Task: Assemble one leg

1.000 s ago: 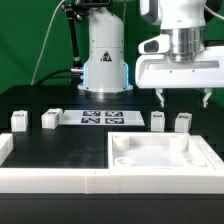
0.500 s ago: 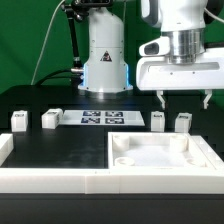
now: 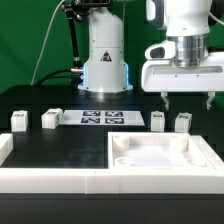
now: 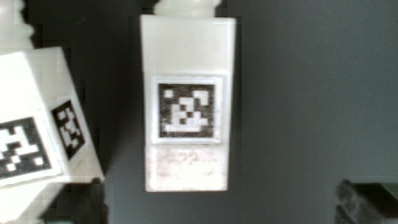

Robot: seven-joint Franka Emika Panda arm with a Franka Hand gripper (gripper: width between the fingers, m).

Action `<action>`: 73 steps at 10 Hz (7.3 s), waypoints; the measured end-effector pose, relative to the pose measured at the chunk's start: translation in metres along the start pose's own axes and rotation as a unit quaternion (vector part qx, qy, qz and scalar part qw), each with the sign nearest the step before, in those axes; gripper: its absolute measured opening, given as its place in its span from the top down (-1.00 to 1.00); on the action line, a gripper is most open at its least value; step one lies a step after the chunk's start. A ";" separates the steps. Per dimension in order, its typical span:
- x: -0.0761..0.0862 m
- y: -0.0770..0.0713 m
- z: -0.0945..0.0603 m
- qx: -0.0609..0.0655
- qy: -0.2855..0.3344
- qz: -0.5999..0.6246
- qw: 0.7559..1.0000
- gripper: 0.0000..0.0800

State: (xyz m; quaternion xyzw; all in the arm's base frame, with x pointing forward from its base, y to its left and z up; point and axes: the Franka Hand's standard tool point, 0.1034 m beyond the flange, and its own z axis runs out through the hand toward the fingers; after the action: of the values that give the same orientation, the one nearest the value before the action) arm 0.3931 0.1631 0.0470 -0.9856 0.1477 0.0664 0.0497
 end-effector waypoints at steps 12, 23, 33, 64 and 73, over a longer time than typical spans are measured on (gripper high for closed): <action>-0.004 0.006 0.017 -0.046 -0.434 0.024 0.899 -0.62; -0.008 -0.009 0.039 -0.047 -0.405 0.002 0.913 -0.32; -0.007 -0.006 0.025 -0.042 -0.411 -0.009 0.911 0.27; 0.113 0.014 -0.103 0.011 0.199 -0.191 0.961 0.27; 0.178 -0.024 -0.104 0.022 0.266 -0.257 0.929 0.27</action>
Offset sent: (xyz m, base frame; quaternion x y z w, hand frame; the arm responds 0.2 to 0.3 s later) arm -0.0014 0.0015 0.0025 0.0005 -0.2465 0.0054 0.9691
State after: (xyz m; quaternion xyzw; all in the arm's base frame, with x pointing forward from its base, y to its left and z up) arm 0.5807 0.1236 0.1252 -0.9699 -0.1018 -0.2165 0.0455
